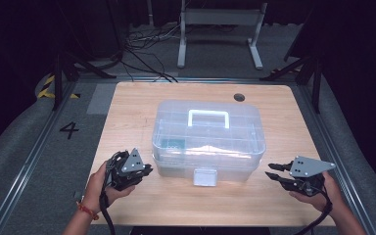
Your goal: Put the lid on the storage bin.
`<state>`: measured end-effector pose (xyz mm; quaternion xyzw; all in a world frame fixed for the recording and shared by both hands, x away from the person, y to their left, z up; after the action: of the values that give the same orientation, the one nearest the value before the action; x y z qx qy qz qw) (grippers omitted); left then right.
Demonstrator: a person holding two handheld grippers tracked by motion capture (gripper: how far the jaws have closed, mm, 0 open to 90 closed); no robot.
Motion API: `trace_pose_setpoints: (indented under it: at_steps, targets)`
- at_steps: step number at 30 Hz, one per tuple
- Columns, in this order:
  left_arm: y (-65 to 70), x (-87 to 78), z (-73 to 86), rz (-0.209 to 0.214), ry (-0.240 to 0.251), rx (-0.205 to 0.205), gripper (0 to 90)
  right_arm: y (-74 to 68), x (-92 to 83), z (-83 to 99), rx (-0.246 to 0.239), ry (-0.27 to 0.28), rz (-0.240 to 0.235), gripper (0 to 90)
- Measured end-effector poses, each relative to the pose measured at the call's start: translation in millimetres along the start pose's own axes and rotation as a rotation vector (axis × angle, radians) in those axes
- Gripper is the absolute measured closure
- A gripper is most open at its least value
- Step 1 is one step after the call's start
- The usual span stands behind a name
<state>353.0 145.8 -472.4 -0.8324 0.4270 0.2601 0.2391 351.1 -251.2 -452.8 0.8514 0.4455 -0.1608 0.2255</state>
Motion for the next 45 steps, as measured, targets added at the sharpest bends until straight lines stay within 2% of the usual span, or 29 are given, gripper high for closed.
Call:
trace_pose_setpoints:
  at_steps: [2,5,8,9,11,12,17,19,21,22,24,26,27,29,30,32,33,34,36,38,39,45]
  targets:
    - [1.3,0.0,10.1,0.006,-0.018,0.000,78.7,5.5,-1.9,9.7,0.011,-0.017,0.029,66.8]
    - [1.1,-0.4,22.1,0.000,-0.041,0.000,74.6,10.8,-4.7,22.3,0.023,-0.029,0.042,62.7]
    - [-1.3,-0.2,30.4,-0.025,-0.049,0.006,67.7,14.8,-6.2,30.7,0.016,-0.040,0.063,61.6]
    - [-1.1,-0.1,35.0,-0.019,-0.051,-0.003,67.7,18.0,-7.8,38.5,0.015,-0.049,0.075,60.6]
    - [-4.4,0.8,43.9,-0.048,-0.063,-0.016,59.7,24.6,-10.3,53.0,0.037,-0.068,0.101,57.2]
    - [-4.9,1.6,47.6,-0.045,-0.063,-0.029,57.2,26.9,-11.7,58.7,0.045,-0.073,0.108,56.6]
    - [-10.4,3.4,67.9,-0.066,-0.065,-0.095,42.6,33.6,-19.4,85.3,0.159,-0.068,0.118,51.3]
    - [-11.4,3.9,76.6,-0.058,-0.062,-0.127,37.7,36.1,-21.7,96.7,0.195,-0.076,0.122,48.2]
    - [-13.0,3.5,83.1,-0.067,-0.049,-0.155,34.1,39.2,-24.9,106.7,0.228,-0.080,0.138,46.4]
    - [-14.2,2.4,85.1,-0.069,-0.021,-0.175,31.8,40.6,-26.2,110.7,0.247,-0.071,0.143,44.9]
    - [-17.8,2.1,90.0,-0.078,0.004,-0.200,28.8,45.1,-28.6,121.3,0.289,-0.070,0.171,42.4]
    - [-21.0,3.1,96.5,-0.073,0.007,-0.229,25.8,49.6,-29.2,131.2,0.328,-0.078,0.192,39.6]
    - [-21.3,4.3,100.5,-0.064,0.013,-0.260,25.4,52.1,-28.9,135.8,0.346,-0.079,0.199,37.3]
    - [-22.4,6.4,106.2,-0.062,0.005,-0.273,21.9,55.9,-27.8,145.1,0.393,-0.078,0.215,35.9]
    - [-21.2,7.4,107.5,-0.054,0.024,-0.301,19.9,56.7,-27.8,147.6,0.404,-0.076,0.219,34.3]
    - [-21.8,7.5,108.3,-0.067,0.043,-0.307,18.3,58.7,-29.2,149.7,0.432,-0.052,0.225,33.7]
    - [-23.5,7.6,109.6,-0.074,0.055,-0.286,16.9,60.8,-30.4,150.0,0.436,-0.048,0.244,32.1]
    - [-21.2,8.4,109.4,-0.070,0.064,-0.311,15.4,61.9,-31.3,150.9,0.441,-0.047,0.256,30.9]
    - [-23.7,7.4,110.1,-0.084,0.058,-0.289,15.3,60.5,-30.4,152.5,0.436,-0.063,0.256,29.5]
    - [-22.8,7.4,109.8,-0.087,0.058,-0.295,15.3,58.9,-29.6,152.0,0.421,-0.066,0.248,28.1]
    - [-21.3,7.5,110.1,-0.089,0.057,-0.315,15.4,59.2,-29.7,152.1,0.421,-0.065,0.247,27.5]
    - [-20.7,7.4,110.1,-0.094,0.061,-0.322,15.4,60.2,-30.3,153.7,0.436,-0.077,0.269,22.9]
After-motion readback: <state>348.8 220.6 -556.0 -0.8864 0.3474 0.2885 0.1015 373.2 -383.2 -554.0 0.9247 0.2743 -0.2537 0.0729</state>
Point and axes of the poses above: each handheld gripper's, and its own axes: x roughly forward along the jaws, z roughly out of its underside, y roughly to its right, the point moved 10 cm from there along x, roughly forward along the jaws, and after that the axes turned 11 degrees about y, right-handed, at the moved point
